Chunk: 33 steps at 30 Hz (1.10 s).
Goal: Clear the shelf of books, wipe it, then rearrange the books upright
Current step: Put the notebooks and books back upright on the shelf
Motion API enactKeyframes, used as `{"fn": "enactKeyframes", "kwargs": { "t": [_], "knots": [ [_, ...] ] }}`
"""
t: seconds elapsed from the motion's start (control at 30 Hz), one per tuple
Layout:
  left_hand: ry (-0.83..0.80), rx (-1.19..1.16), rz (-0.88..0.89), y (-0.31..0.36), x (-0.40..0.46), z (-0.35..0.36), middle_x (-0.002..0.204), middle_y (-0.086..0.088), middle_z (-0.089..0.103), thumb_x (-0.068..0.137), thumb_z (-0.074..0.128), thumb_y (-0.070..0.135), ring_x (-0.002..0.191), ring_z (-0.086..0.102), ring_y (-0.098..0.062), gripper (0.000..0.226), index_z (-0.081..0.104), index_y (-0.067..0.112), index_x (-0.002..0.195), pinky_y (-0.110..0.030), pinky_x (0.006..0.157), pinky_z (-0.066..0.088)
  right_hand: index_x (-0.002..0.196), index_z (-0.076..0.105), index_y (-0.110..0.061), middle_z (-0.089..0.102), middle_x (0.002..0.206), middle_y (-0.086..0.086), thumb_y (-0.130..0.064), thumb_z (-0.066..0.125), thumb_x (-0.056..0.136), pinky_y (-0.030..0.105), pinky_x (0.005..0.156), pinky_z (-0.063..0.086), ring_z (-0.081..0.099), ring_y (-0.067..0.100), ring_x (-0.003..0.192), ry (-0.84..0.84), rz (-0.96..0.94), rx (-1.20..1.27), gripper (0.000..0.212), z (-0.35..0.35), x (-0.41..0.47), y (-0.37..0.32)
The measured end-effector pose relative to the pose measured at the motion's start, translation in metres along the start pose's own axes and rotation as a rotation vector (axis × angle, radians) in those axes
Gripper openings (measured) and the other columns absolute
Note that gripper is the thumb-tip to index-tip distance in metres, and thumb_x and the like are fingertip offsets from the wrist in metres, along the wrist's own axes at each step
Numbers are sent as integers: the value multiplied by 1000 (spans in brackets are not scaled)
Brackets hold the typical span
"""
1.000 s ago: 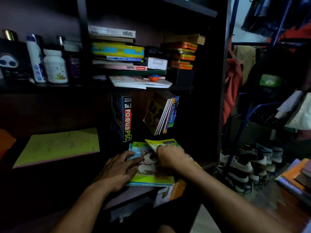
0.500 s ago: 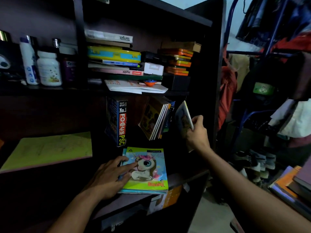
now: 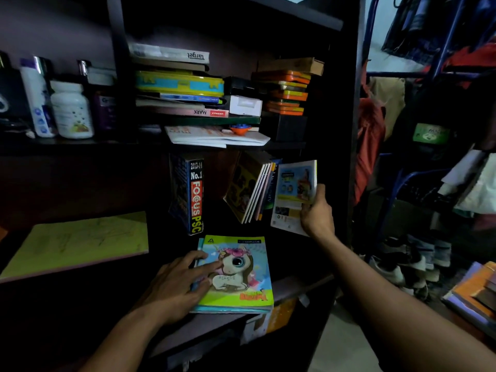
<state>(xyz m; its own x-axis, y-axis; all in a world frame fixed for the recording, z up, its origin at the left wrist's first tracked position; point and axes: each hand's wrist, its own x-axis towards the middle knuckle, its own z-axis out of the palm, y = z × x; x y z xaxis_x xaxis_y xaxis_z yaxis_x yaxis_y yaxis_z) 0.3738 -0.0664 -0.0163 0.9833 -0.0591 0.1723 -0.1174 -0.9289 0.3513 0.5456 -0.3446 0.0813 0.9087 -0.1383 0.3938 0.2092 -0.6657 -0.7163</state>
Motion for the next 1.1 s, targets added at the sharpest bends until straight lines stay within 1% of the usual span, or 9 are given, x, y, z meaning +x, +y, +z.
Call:
{"fn": "enactKeyframes", "kwargs": {
  "t": [0.17,0.33,0.5,0.63,0.73,0.83,0.9,1.0,1.1],
  "knots": [
    [-13,-13,-9,-1,-2,0,154,30,17,103,36,56,143,24,-5,38,33,71,137,-24,113,23,122,34,-36,64,109,10,-10,46,97,53,76,60,67,36,90,-9,-62,98,38,3,-1,-1],
    [-12,-15,-12,2,-2,-3,156,29,17,102,35,58,145,23,-7,39,34,68,139,-24,113,20,116,39,-31,65,96,-3,-13,49,100,43,72,62,69,25,85,-21,-114,265,26,20,-5,10],
    [-8,-10,-22,2,-2,-2,155,30,17,103,36,56,144,23,-6,39,32,69,140,-24,115,21,121,39,-21,61,100,-10,-10,48,103,10,57,51,64,7,82,-39,-151,342,22,36,-8,15],
    [-8,-10,-29,2,-2,-2,155,30,17,102,35,56,144,24,-7,40,31,70,140,-25,115,21,140,28,-14,56,123,7,-15,48,104,33,76,56,64,30,107,-107,-105,267,41,56,-8,11],
    [-11,-10,-20,0,-1,0,155,30,17,101,32,59,144,24,-7,42,28,71,140,-25,114,21,150,14,-7,52,133,15,-20,51,103,36,83,47,59,37,116,-225,-70,212,61,73,-2,7],
    [-17,-11,-23,-1,-1,0,155,30,18,101,33,59,144,25,-7,41,29,71,140,-26,114,22,140,26,-9,53,120,5,-22,55,102,29,82,42,59,27,110,-212,8,350,50,83,-6,11],
    [-25,-11,-38,2,-2,-2,155,29,18,102,35,57,143,25,-9,41,32,67,142,-26,115,23,128,36,-13,57,116,4,-24,61,99,29,78,42,59,21,102,-116,9,393,40,86,-15,22],
    [-16,-34,-67,5,-2,-5,158,24,13,100,39,59,144,29,-15,48,29,60,147,-27,115,27,106,47,-15,60,91,2,-25,64,96,29,67,43,63,26,88,79,61,408,22,79,-22,31],
    [-23,-50,-110,8,-2,-8,162,18,11,95,40,65,147,27,-15,65,23,47,155,-29,117,27,88,56,-10,59,76,-2,-27,64,95,30,59,40,61,22,76,13,62,335,20,64,-39,29]
  ]
}}
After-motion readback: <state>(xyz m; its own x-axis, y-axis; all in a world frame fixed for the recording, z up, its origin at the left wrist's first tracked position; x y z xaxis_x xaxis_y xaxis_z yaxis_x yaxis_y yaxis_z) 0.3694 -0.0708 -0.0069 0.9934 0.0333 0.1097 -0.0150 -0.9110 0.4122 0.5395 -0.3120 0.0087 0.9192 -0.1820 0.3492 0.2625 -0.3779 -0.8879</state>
